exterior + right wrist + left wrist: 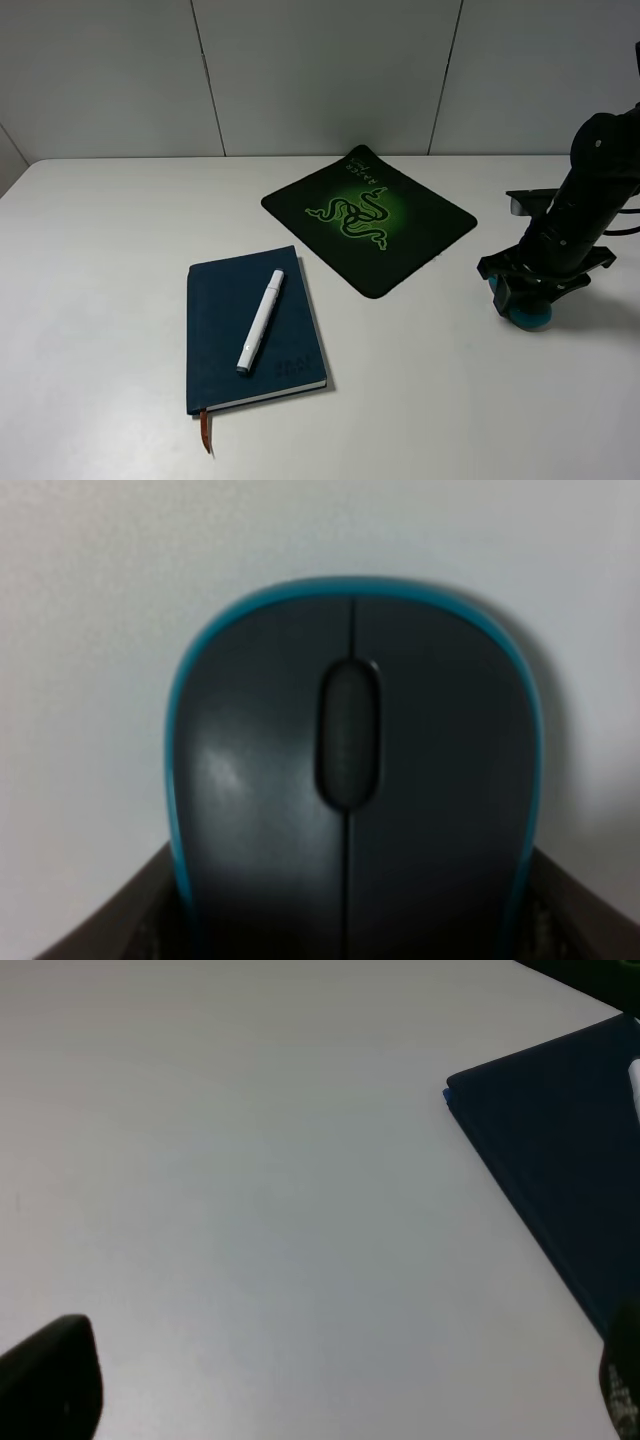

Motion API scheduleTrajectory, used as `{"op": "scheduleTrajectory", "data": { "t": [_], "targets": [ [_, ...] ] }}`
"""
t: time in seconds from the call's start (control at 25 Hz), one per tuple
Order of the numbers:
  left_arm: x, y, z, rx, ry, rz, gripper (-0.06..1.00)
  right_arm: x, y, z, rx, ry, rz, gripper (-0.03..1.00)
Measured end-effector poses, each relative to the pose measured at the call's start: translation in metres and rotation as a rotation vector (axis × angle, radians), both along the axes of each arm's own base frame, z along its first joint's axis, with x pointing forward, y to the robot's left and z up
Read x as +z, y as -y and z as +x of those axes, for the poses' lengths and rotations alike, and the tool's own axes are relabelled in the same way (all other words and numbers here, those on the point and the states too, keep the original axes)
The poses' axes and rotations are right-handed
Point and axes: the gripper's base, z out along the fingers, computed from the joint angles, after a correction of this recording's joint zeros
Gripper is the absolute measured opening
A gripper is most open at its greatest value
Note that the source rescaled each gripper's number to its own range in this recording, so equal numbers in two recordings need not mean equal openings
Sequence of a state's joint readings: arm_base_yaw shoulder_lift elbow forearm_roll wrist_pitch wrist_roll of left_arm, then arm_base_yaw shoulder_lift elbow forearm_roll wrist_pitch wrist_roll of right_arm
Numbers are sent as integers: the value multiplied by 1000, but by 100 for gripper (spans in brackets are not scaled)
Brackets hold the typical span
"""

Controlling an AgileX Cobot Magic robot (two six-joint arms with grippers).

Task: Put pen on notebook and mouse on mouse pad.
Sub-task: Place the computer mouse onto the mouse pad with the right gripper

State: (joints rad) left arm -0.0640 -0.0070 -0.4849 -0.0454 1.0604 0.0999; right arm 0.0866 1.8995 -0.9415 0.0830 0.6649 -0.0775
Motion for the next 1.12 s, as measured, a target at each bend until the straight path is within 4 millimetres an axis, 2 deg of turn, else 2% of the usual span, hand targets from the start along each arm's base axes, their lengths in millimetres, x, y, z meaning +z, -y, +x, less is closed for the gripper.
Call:
{"op": "scheduleTrajectory", "data": {
  "t": [0.4, 0.6, 0.96, 1.12],
  "targets": [
    [0, 0, 0, 0, 0, 0, 100, 0, 0, -1, -4, -11, 4, 0],
    [0, 0, 0, 0, 0, 1, 100, 9, -2, -5, -22, -54, 24, 0],
    [0, 0, 0, 0, 0, 1, 100, 72, -8, 9, -14, -20, 66, 0],
    [0, 0, 0, 0, 0, 1, 100, 101, -21, 16, 35, -9, 75, 0]
  ]
}}
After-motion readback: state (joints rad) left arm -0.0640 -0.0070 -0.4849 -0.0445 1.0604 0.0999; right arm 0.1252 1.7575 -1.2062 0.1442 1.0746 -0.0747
